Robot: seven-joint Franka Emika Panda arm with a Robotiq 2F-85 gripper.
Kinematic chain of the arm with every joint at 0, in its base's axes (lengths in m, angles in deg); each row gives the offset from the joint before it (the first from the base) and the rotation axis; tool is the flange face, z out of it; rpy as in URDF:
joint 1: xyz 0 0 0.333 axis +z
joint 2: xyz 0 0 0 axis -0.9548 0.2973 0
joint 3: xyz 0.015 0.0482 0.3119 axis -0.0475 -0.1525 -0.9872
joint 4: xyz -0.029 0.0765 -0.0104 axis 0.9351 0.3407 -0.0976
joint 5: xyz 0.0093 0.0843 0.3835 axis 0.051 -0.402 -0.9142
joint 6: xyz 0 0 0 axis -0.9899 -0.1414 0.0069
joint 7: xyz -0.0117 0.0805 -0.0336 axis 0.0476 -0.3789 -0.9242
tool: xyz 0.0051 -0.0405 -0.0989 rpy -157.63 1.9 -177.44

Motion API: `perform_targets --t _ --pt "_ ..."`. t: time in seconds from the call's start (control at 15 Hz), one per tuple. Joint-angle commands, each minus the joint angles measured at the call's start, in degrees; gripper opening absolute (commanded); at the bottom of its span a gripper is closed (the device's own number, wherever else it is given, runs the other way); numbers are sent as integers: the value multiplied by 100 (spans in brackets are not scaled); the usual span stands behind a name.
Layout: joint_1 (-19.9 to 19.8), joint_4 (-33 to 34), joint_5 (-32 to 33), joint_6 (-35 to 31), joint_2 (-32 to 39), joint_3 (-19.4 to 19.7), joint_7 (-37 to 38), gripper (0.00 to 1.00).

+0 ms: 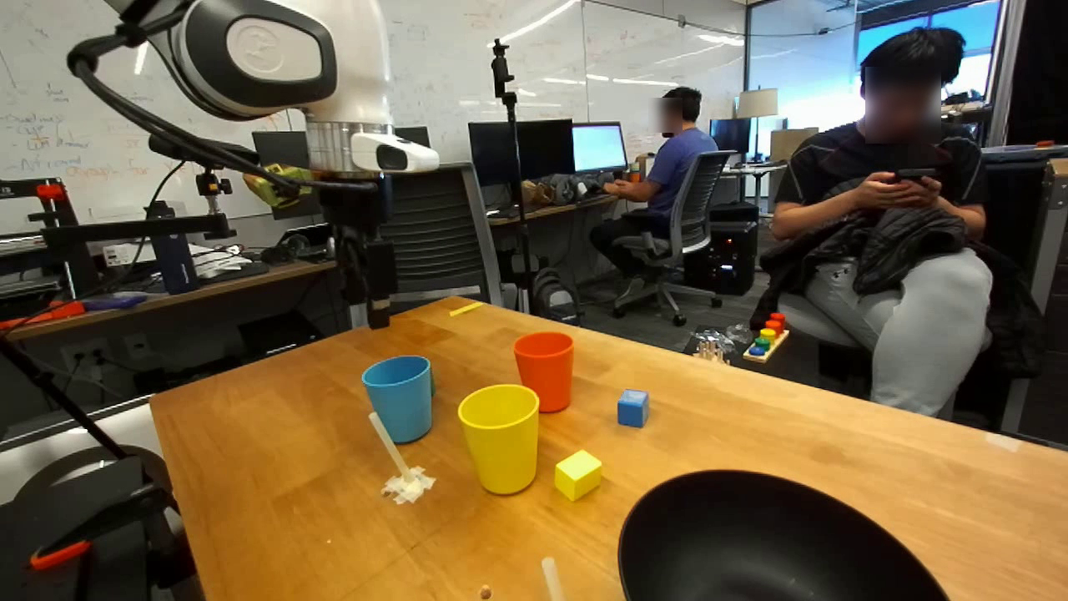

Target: Pick up the blue cup and put it in the orange cup, then pick up the yellow cup and put it in both

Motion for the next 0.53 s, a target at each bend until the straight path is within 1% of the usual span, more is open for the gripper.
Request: perform_targets --t 0.0,0.2,0.47 --pt "-67 60 34 -257 282 -24 -35 100" --pt "-68 126 2 -194 535 -29 -11 100" --pt "-36 148 29 -308 748 -59 23 100"
